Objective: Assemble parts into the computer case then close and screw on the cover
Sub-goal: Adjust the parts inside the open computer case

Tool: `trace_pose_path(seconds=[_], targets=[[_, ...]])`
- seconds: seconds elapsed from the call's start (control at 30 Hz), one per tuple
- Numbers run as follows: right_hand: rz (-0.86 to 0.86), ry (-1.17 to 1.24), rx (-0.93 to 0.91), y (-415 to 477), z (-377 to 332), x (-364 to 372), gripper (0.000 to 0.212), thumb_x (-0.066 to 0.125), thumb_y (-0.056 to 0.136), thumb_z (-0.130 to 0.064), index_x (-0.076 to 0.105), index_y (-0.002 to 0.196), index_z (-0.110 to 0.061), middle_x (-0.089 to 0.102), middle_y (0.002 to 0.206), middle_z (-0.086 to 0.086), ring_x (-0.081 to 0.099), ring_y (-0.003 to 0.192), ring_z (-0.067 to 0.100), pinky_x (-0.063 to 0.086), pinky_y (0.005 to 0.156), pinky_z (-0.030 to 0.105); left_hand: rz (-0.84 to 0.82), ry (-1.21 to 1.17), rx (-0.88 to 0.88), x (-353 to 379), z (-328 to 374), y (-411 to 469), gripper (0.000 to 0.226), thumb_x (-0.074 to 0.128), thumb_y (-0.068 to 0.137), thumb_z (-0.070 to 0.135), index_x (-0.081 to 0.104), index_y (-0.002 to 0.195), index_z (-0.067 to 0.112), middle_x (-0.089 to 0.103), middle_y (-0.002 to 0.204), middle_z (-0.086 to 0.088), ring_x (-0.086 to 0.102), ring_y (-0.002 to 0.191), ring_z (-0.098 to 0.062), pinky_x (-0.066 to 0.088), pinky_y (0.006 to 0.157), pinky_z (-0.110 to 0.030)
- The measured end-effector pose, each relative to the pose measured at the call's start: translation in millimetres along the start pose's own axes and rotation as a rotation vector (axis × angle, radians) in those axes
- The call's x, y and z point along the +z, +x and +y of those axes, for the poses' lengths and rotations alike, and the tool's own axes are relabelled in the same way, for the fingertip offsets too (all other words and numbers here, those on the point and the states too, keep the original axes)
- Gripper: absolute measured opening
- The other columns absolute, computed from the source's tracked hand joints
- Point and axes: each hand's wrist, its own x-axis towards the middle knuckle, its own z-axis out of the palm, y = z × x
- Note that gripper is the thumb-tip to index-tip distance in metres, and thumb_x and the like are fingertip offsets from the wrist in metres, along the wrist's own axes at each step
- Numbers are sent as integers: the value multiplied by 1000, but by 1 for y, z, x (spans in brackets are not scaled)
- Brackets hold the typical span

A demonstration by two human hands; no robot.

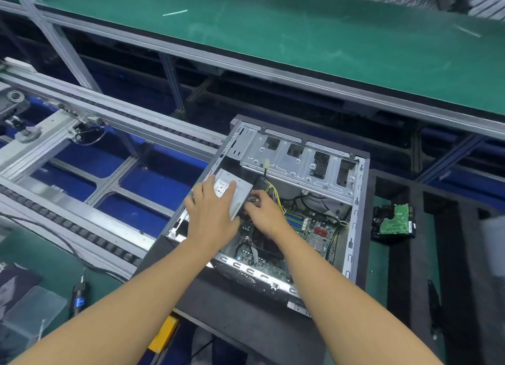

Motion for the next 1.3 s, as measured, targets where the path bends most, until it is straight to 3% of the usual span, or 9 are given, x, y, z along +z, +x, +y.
trace_pose_path(seconds=[0.17, 0.27, 0.37, 0.43, 0.6, 0.83, 1.0, 1.2, 1.3], targets=[[-41, 78, -112, -7, 5, -1, 57, 56, 94, -41, 36, 147, -41, 62, 119, -12, 62, 100, 5, 46, 76, 26, 12, -98, -13, -1, -1, -1, 74, 70, 79, 45, 40, 145, 36, 22, 156, -14, 21, 134, -34, 25, 105, -47], [-36, 162, -169, -9, 2, 0, 59, 58, 98, -43, 32, 151, -37, 43, 141, -8, 52, 120, 6, 43, 92, 24, 13, -96, 33, -3, -1, -1, 69, 63, 85, 45, 37, 147, 34, 19, 159, -13, 20, 138, -32, 22, 109, -48], [3, 126, -160, -7, -7, 8, 68, 59, 97, -54, 31, 152, -26, 40, 148, -2, 44, 136, 17, 39, 113, 40, 12, -64, 55, -2, 1, -3, 68, 51, 94, 44, 23, 154, 28, 9, 163, -15, 12, 148, -31, 14, 117, -46], [16, 114, -143, -4, -12, 14, 65, 58, 98, -52, 30, 150, -24, 46, 148, 6, 45, 136, 23, 37, 115, 43, 2, -69, 53, -2, 1, -6, 67, 40, 99, 42, 14, 157, 19, 3, 164, -17, 0, 152, -30, 6, 121, -45], [48, 180, -123, 4, -21, 25, 38, 52, 104, -35, 33, 135, -22, 52, 140, 8, 51, 124, 21, 38, 99, 29, -67, 6, 68, -3, 8, -10, 60, 19, 106, 29, -3, 156, 5, -9, 164, -14, -10, 152, -28, -2, 124, -42], [88, 167, -109, 18, -23, 27, 37, 52, 103, -43, 41, 130, -18, 51, 135, 9, 48, 126, 25, 40, 108, 41, -159, 4, 102, -6, 4, -9, 84, 45, 101, 33, -11, 154, 2, -16, 163, -16, -15, 151, -30, -4, 123, -43], [108, 221, -114, 19, -22, 31, 26, 48, 105, -39, 37, 113, -17, 57, 120, 7, 56, 104, 19, 40, 73, 21, -159, 0, 113, -7, 7, -11, 79, 44, 100, 19, -11, 154, 3, -16, 163, -17, -15, 150, -31, -3, 123, -43], [131, 199, -151, 25, -32, 42, 23, 46, 106, -32, 38, 112, -11, 50, 128, 15, 52, 119, 26, 43, 102, 40, -182, -187, 96, -5, -3, -5, 77, 43, 97, 7, -8, 155, 5, -15, 164, -14, -15, 151, -25, -4, 123, -38], [120, 186, -173, 28, -32, 43, 22, 44, 107, -33, 37, 112, -12, 48, 128, 13, 51, 119, 25, 42, 103, 39, -181, -168, 105, -2, -4, -5, 83, 45, 93, 2, -11, 154, 4, -18, 163, -15, -16, 151, -25, -5, 123, -38]])
